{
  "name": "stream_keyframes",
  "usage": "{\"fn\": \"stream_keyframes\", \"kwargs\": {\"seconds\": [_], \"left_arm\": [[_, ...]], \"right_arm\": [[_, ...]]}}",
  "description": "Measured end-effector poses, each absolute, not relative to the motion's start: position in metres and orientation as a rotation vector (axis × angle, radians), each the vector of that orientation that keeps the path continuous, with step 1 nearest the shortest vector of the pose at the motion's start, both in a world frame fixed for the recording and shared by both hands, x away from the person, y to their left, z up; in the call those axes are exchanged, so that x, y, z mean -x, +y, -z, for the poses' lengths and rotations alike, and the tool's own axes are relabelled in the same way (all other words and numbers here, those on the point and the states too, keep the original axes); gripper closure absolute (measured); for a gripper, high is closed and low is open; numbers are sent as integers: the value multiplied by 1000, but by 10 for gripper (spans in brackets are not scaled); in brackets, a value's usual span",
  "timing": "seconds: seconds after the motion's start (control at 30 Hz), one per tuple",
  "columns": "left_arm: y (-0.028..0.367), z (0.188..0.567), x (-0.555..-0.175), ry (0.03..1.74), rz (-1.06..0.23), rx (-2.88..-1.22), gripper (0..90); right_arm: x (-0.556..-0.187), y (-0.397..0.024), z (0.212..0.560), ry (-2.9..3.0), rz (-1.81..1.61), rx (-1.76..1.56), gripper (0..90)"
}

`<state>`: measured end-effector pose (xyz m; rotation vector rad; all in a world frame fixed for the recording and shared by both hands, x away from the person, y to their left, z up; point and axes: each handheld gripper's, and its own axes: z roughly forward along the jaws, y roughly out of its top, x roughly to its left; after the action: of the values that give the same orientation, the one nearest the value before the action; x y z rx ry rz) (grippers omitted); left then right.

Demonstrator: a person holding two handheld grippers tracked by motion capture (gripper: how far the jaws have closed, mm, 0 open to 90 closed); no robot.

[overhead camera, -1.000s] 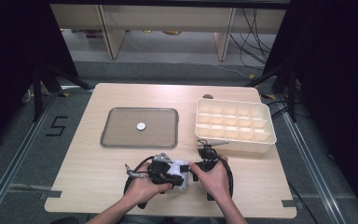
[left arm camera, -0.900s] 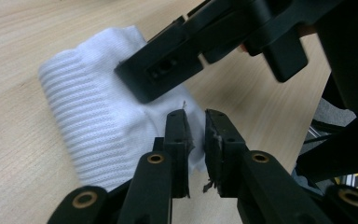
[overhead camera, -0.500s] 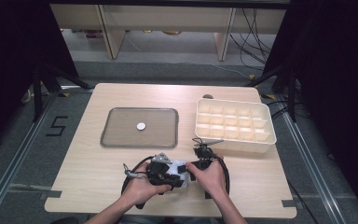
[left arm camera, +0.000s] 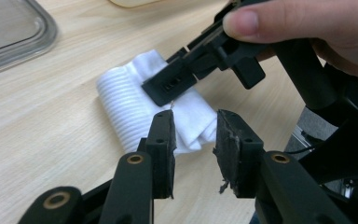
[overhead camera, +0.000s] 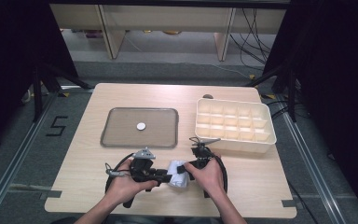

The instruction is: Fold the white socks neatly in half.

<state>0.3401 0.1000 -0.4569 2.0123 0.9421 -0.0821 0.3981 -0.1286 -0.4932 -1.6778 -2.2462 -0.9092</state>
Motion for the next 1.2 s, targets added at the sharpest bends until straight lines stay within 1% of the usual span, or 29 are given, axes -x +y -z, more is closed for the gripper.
{"fn": "stream_keyframes", "kwargs": {"seconds": [0.03,0.13,0.2,0.3,0.33,0.37,0.53,0.67,0.7,0.77,0.87,0.93,0.97,1.03,1.07,1.1,1.17,1.2], "left_arm": [[101,457,-340,951,75,-2011,664],[101,458,-340,960,67,-2002,662],[101,459,-341,964,70,-2003,662],[103,460,-342,964,71,-2007,661],[103,460,-342,959,80,-2006,661],[103,460,-341,970,64,-1999,661],[105,459,-343,967,64,-2005,663],[105,460,-343,963,69,-2004,663],[105,460,-344,963,69,-2004,662],[105,460,-343,973,59,-2003,662],[105,461,-344,969,62,-2008,660],[106,461,-344,975,61,-2005,660],[106,462,-344,977,59,-2006,660],[107,462,-344,973,67,-2004,660],[107,462,-344,979,61,-2003,660],[108,463,-344,980,57,-2003,660],[108,463,-345,982,55,-2002,660],[108,463,-345,986,56,-1998,660]], "right_arm": [[-397,-127,491,-2206,856,1736,527],[-398,-128,494,-2224,899,1693,548],[-395,-126,491,-2190,845,1747,564],[-396,-127,494,-2238,893,1679,575],[-395,-126,492,-2209,835,1727,577],[-394,-124,492,-2210,851,1747,577],[-396,-127,495,-2249,889,1666,573],[-395,-122,489,-2153,804,1725,561],[-397,-124,492,-2222,864,1683,561],[-397,-124,494,-2247,879,1686,565],[-396,-124,493,-2214,857,1719,583],[-397,-124,495,-2200,890,1681,604],[-397,-124,492,-2135,829,1700,613],[-398,-124,492,-2119,827,1692,631],[-400,-127,496,-2177,884,1651,637],[-399,-126,496,-2170,858,1683,644],[-403,-128,499,-2195,890,1616,659],[-401,-128,497,-2181,855,1654,668]]}}
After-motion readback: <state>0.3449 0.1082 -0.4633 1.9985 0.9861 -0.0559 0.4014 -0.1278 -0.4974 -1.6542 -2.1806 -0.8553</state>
